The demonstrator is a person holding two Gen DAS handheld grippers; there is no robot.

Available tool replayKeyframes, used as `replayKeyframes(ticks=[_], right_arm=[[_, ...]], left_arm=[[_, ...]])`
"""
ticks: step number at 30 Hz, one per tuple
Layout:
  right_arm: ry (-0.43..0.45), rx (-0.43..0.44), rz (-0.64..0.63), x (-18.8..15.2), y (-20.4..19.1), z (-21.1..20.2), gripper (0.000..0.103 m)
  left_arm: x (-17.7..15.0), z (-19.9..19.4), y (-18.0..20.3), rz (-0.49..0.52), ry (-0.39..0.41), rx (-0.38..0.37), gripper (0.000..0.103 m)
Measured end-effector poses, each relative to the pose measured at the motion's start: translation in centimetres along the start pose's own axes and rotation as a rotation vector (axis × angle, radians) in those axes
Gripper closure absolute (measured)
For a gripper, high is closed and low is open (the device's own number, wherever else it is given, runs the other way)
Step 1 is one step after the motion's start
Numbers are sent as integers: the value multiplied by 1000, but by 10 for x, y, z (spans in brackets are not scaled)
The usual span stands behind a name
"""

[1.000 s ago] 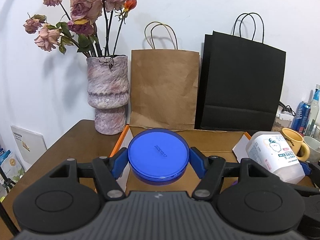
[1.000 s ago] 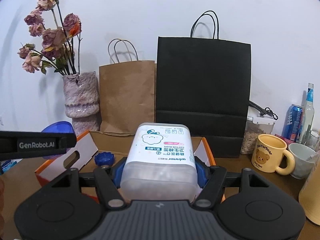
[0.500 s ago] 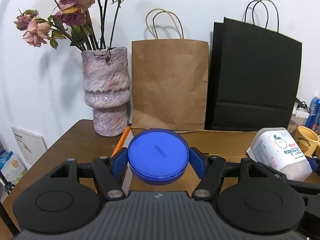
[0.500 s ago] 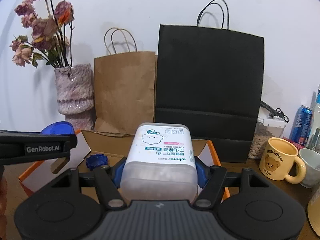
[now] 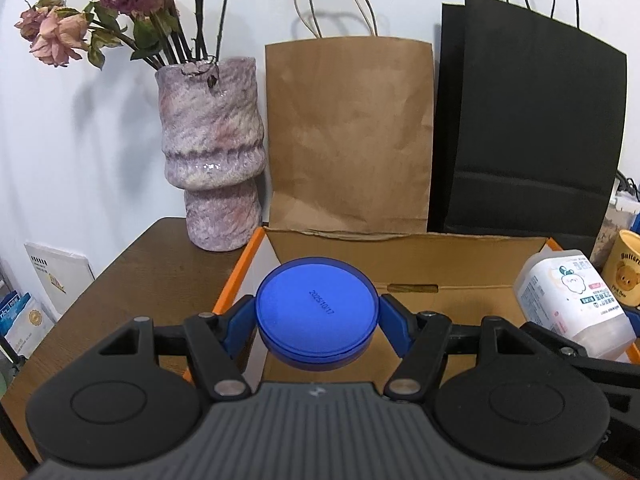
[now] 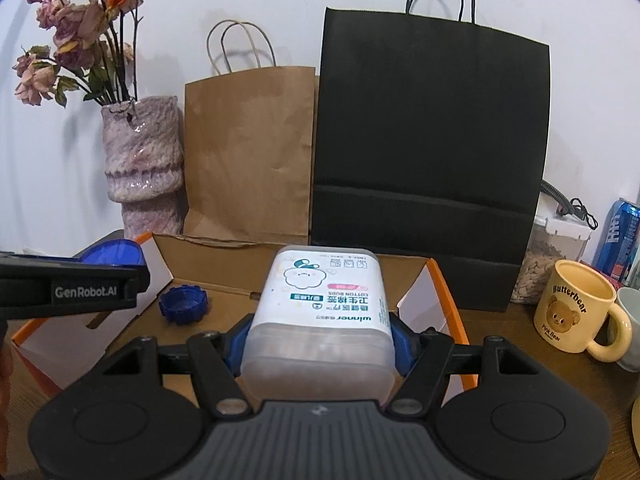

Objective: Organize rigid objects

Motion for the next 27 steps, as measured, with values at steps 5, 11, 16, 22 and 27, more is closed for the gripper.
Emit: replayKeyframes(ticks=[5, 11, 16, 22, 27], right_arm=[[-30, 13, 2, -4, 1, 3, 37], [-21, -8, -2, -2, 3, 1, 0], [-23, -12, 12, 0, 6, 0, 0], [-19, -12, 3, 2, 5, -3, 0], [-16, -13, -3, 4, 5, -7, 0]], left_arm=[[-1, -2, 1, 9, -3, -1, 33], [2, -4, 0, -5, 13, -3, 0], [3, -4, 1, -1, 5, 3, 0], [3, -5, 0, -2, 6, 1, 0], [5, -8, 0, -5, 10, -1, 0]])
Point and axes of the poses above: each gripper's, at about its wrist camera, not at the fingertips, and z roughly the way its jaws point, y to its right, x to its top, the point moved 5 cm from there along z, roughly the way its jaws point, and after that the axes turned 14 degrees about y, right-handed, at the moved point
